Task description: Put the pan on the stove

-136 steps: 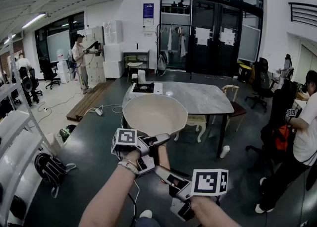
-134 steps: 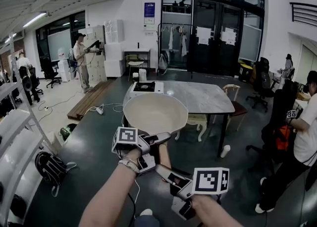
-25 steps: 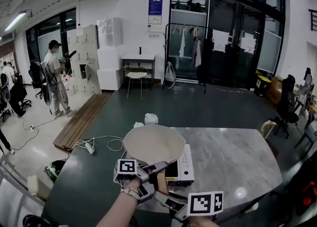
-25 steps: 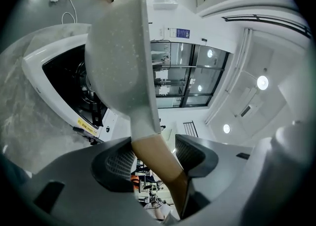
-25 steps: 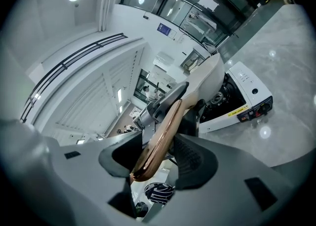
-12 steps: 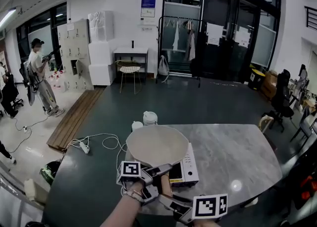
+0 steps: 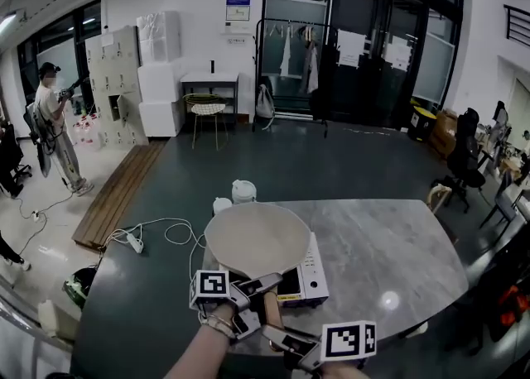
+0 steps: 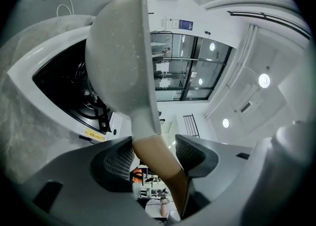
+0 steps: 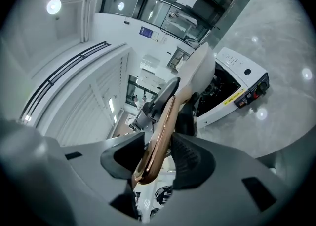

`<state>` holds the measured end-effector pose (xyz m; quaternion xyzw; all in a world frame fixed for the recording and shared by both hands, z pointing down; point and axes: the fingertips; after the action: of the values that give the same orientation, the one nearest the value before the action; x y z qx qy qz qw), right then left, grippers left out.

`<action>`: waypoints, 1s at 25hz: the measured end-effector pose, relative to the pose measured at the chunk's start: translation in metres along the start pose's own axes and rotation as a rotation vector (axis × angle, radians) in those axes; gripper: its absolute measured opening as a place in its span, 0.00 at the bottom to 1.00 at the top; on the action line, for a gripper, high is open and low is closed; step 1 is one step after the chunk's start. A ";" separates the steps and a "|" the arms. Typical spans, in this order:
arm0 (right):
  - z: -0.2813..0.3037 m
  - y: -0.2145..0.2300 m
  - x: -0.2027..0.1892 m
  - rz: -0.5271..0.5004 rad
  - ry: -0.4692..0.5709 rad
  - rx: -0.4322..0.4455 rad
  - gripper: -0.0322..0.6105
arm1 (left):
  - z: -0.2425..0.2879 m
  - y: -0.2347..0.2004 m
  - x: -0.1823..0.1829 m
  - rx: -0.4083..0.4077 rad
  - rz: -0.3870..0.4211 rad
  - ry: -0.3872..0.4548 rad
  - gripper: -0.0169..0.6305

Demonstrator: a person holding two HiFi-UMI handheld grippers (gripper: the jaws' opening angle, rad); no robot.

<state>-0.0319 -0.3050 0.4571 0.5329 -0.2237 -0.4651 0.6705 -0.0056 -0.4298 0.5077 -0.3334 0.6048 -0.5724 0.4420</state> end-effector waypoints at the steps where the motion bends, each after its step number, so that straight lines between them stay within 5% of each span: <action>1: 0.000 0.001 0.000 0.003 -0.007 -0.006 0.34 | -0.001 0.002 0.000 0.015 0.026 0.003 0.43; 7: -0.003 0.000 0.006 0.031 -0.018 0.026 0.33 | -0.010 0.004 0.005 0.070 0.121 0.007 0.56; 20: -0.002 0.020 -0.004 0.089 -0.032 0.012 0.29 | -0.040 0.023 -0.036 0.168 0.324 -0.017 0.56; 22: -0.001 0.023 -0.008 0.093 -0.036 0.003 0.29 | -0.041 0.022 -0.042 0.187 0.347 -0.026 0.48; 23: 0.000 0.026 -0.009 0.092 -0.038 -0.003 0.29 | -0.041 0.020 -0.045 0.195 0.357 -0.026 0.36; 25: 0.000 0.033 -0.012 0.087 -0.039 -0.017 0.28 | -0.041 0.015 -0.048 0.200 0.353 -0.020 0.34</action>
<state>-0.0250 -0.2952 0.4897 0.5078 -0.2558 -0.4478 0.6901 -0.0230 -0.3681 0.4986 -0.1822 0.5896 -0.5400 0.5724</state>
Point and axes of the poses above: the fingertips, and each gripper's own axes: z forward along the fingers, y to its right, x out of its top, and after that the axes turned 7 degrees about z, right-handed
